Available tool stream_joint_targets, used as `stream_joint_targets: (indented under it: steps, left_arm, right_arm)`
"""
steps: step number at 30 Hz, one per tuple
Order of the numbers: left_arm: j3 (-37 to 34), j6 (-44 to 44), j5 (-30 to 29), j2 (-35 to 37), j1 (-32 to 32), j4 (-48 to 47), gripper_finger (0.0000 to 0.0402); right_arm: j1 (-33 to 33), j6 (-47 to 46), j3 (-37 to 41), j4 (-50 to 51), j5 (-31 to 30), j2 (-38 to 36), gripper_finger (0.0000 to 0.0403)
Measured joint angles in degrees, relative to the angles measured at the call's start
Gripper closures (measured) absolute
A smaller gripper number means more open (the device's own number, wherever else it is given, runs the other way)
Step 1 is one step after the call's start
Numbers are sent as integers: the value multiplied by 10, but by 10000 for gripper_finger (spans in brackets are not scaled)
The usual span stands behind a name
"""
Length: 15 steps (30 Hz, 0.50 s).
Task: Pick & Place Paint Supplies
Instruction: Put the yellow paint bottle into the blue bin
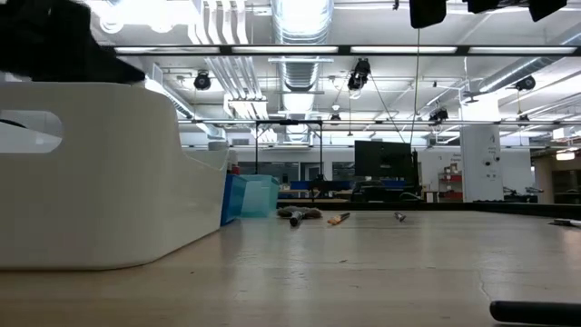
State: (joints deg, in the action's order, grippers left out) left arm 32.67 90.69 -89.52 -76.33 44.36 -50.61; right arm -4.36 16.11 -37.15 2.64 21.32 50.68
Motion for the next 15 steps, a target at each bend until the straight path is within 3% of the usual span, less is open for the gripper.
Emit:
stream_joint_targets:
  steps: [6, 15]
  left_arm:
    - [-61, 43, -5, 1, -4, 49, 288]
    - [-62, 39, -5, 2, -5, 50, 288]
  right_arm:
    - [0, 4, 0, -1, 0, 0, 96]
    - [0, 6, 0, -18, 0, 1, 96]
